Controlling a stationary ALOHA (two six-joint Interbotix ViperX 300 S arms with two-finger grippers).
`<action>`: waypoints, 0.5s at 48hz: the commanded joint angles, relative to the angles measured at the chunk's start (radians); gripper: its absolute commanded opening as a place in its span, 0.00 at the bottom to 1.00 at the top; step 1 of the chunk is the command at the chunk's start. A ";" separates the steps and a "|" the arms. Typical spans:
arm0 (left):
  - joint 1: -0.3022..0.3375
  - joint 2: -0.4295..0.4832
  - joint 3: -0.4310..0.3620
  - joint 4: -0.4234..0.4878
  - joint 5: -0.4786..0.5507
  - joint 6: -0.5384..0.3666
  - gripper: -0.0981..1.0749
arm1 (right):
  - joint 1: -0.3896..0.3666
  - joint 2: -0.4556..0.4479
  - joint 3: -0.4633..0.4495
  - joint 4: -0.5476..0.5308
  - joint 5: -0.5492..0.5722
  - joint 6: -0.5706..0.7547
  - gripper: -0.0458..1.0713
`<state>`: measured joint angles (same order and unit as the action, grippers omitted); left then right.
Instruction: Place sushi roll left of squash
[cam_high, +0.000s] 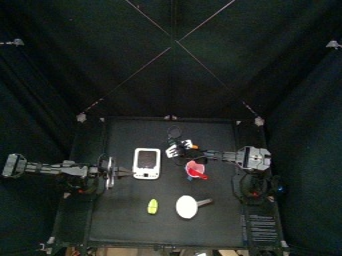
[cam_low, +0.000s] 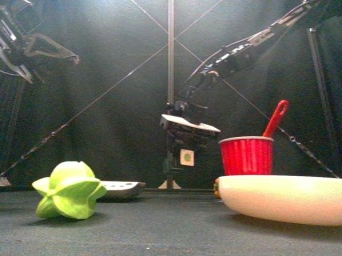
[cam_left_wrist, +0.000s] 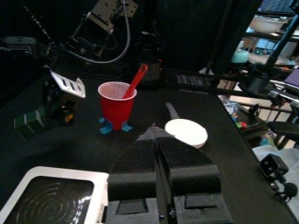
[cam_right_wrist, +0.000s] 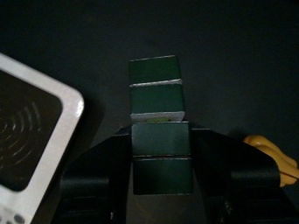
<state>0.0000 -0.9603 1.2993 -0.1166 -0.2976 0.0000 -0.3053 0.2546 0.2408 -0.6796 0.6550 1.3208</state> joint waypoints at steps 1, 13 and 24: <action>0.003 0.006 -0.012 0.002 -0.003 0.000 0.32 | 0.002 -0.048 0.005 -0.075 0.009 0.106 0.65; 0.003 0.006 -0.012 0.000 -0.005 -0.002 0.32 | 0.018 -0.028 0.054 -0.167 0.038 0.374 0.65; 0.003 0.006 -0.011 0.002 -0.005 -0.002 0.32 | 0.046 0.020 0.052 -0.288 0.087 0.563 0.65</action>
<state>0.0015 -0.9603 1.3008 -0.1166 -0.2976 0.0000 -0.2684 0.2777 0.3083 -0.9235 0.7256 1.8346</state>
